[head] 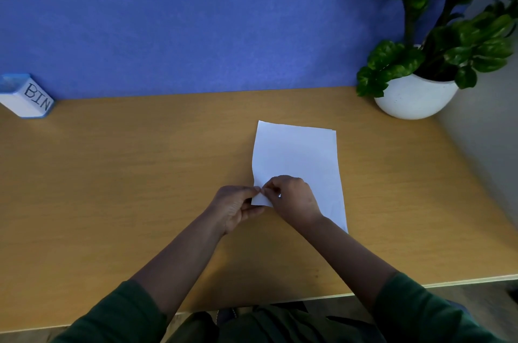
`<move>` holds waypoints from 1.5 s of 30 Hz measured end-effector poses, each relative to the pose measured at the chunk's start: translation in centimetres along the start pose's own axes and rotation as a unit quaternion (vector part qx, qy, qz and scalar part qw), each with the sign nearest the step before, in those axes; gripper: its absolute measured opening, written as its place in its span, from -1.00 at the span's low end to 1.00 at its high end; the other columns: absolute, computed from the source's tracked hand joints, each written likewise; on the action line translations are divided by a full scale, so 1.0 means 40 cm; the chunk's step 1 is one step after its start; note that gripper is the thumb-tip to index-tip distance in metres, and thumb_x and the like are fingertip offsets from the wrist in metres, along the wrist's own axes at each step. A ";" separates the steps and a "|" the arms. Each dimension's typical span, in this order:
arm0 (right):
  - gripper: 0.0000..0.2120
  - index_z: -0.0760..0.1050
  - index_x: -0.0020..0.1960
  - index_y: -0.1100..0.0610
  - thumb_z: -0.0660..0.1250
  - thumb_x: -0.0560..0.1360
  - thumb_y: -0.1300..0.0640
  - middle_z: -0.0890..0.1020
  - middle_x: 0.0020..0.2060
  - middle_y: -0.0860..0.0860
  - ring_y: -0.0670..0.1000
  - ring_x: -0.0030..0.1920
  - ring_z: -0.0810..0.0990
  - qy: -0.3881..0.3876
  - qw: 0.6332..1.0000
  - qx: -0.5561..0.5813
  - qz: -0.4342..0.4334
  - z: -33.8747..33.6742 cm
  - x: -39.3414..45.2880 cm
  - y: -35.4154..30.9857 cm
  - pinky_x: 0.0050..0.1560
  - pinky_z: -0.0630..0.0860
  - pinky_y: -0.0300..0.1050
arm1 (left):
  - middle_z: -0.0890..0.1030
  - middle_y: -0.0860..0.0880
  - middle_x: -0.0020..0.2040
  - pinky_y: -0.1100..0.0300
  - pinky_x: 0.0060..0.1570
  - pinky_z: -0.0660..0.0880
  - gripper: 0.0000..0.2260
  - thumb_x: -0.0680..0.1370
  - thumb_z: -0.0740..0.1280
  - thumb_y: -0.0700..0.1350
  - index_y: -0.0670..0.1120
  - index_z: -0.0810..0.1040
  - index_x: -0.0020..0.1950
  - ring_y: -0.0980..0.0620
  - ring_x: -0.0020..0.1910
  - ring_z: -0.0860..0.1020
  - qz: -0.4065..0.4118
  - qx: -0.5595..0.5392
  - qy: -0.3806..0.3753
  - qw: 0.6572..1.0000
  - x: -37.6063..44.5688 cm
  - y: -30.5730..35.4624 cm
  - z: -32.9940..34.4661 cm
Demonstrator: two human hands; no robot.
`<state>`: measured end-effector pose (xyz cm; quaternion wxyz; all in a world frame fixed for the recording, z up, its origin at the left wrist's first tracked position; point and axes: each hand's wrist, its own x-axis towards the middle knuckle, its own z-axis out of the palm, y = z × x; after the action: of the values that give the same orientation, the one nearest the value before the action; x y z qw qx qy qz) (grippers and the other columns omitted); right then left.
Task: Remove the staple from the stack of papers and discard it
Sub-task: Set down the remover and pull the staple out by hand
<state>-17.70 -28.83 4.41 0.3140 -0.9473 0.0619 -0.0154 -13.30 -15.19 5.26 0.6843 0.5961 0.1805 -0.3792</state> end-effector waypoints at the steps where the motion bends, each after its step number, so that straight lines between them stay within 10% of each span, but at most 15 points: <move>1: -0.78 0.62 -0.02 0.14 0.23 0.54 0.07 0.69 -0.10 0.04 0.03 -0.13 0.62 -0.004 1.000 -0.022 -0.014 -0.002 0.000 0.000 -0.12 0.56 -0.07 | 0.65 -0.23 -0.11 0.12 -0.23 0.65 -0.90 0.50 0.35 -0.28 -0.32 0.59 -0.07 -0.11 -0.16 0.65 0.004 0.006 0.003 1.000 0.000 0.001 0.002; 10: -0.78 0.55 -0.02 0.19 0.18 0.57 0.09 0.63 -0.10 0.07 0.07 -0.14 0.60 0.003 0.994 -0.075 -0.074 -0.004 -0.004 0.000 -0.17 0.54 -0.06 | 0.64 -0.21 -0.20 0.12 -0.27 0.65 -0.93 0.49 0.36 -0.29 -0.31 0.57 -0.13 -0.11 -0.22 0.65 0.013 0.028 0.032 0.999 0.005 0.012 0.010; 29: -0.92 0.56 -0.18 0.03 0.38 0.45 0.04 0.59 -0.25 -0.15 -0.19 -0.26 0.53 -0.008 0.981 0.155 0.115 0.020 0.008 0.008 -0.24 0.45 -0.31 | 0.60 -0.17 -0.26 0.10 -0.27 0.64 -0.94 0.48 0.37 -0.30 -0.31 0.57 -0.15 -0.09 -0.24 0.63 0.022 0.062 0.055 0.996 0.005 0.020 0.016; 39: -0.79 0.65 -0.06 0.10 0.29 0.51 0.03 0.70 -0.11 0.00 0.00 -0.15 0.63 0.022 1.000 -0.020 -0.001 0.007 -0.002 -0.004 -0.15 0.55 -0.13 | 0.62 -0.18 -0.27 0.08 -0.20 0.64 -0.94 0.49 0.36 -0.30 -0.30 0.57 -0.17 -0.08 -0.26 0.64 0.006 0.031 0.057 0.998 0.006 0.009 0.018; 45: -0.82 0.58 -0.21 0.18 0.30 0.49 0.12 0.64 -0.30 0.06 0.08 -0.30 0.60 0.095 0.979 -0.145 -0.110 0.017 -0.020 -0.014 -0.43 0.53 -0.09 | 0.62 -0.20 -0.28 0.18 -0.41 0.62 -0.93 0.47 0.36 -0.33 -0.32 0.57 -0.21 -0.08 -0.31 0.62 0.018 0.042 0.067 0.997 0.001 0.015 0.024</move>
<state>-18.38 -27.90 4.21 0.1626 -0.9780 -0.0112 -0.1304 -13.06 -16.12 5.86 0.6514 0.6518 0.1991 -0.3335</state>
